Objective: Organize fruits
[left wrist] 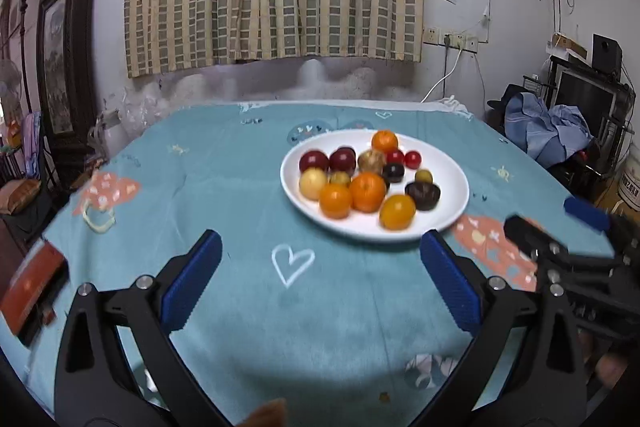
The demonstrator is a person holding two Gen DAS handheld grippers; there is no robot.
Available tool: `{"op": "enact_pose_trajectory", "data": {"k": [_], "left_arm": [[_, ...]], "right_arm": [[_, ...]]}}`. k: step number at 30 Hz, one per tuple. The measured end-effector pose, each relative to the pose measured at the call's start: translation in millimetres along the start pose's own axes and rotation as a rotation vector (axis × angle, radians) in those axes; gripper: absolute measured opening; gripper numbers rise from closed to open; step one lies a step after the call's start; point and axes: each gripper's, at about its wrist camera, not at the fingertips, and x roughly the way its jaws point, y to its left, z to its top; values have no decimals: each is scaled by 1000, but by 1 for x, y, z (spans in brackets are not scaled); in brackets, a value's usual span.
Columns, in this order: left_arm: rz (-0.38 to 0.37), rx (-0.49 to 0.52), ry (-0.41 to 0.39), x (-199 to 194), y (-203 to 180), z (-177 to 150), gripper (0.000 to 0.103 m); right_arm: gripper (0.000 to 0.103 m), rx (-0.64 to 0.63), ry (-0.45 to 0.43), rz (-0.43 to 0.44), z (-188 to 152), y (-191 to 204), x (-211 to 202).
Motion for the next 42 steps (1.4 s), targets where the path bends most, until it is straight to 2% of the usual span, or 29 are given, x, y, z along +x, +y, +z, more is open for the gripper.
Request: {"op": "enact_pose_trajectory", "data": {"k": [2,4,9,13,17,20,32,42], "left_arm": [[-23,-7,42,8,3,-5,101],[-54,-12,60,12,5,-5,101],[-36,1,57,10,4,-4,101],[-47,-21,31,0,8,-2,101],[26,-6,50,1,7,-3,101],[50,19,46,0,3,-3,101],[46,32,32,-2,0,-4,101],[8,17,43,-1,1,-4,101]], "right_arm": [[102,-4,-6,-30,0,0,2],[102,7,26,-9,-1,-3,8],[102,35,118,21,-7,-4,19],[102,25,106,42,-11,4,11],[102,10,125,57,-14,11,12],[102,-2,131,50,-15,14,13],[102,16,137,59,-16,11,13],[102,15,142,56,-17,12,14]]}}
